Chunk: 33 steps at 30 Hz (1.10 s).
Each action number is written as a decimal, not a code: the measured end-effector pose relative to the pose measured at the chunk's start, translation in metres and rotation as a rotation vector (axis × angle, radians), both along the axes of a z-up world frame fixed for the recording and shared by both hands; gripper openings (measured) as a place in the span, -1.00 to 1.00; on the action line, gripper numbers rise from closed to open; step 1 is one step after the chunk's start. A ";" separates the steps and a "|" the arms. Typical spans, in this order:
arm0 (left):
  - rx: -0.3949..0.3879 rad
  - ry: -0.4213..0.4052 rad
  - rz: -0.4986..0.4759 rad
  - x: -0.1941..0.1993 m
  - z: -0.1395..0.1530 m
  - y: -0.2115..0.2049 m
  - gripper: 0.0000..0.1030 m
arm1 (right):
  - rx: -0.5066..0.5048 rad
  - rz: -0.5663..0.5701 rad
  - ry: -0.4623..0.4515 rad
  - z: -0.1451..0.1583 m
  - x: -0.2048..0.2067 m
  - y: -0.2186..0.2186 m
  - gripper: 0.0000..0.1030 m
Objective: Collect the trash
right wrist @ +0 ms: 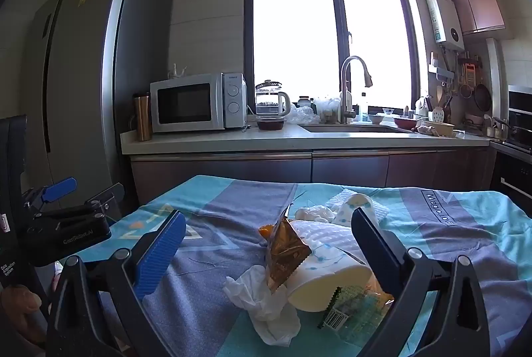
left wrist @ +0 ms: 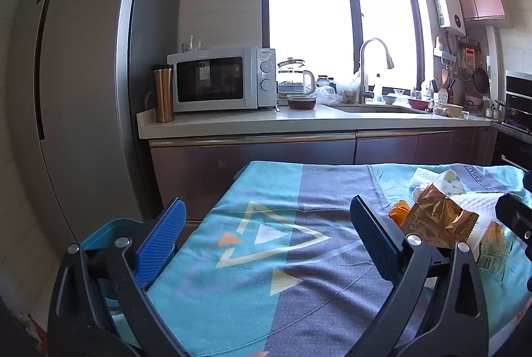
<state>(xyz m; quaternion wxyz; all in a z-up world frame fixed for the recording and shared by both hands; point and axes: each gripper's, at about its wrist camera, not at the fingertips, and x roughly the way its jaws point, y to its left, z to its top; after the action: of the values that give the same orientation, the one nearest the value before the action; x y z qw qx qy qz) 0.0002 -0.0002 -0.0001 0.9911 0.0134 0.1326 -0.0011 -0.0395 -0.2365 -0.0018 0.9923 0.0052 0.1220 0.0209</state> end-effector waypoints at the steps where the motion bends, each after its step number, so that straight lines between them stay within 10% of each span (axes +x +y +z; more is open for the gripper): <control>1: -0.003 0.000 0.001 0.000 0.000 0.000 0.89 | 0.000 0.004 0.017 0.000 0.001 0.001 0.87; 33: -0.003 -0.056 0.005 -0.016 0.006 0.006 0.89 | -0.003 0.009 -0.013 0.006 -0.007 0.006 0.87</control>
<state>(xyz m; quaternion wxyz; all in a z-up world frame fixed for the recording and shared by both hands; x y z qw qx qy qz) -0.0160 0.0055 0.0055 0.9944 0.0115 0.1047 0.0013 -0.0462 -0.2307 0.0038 0.9930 0.0029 0.1153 0.0251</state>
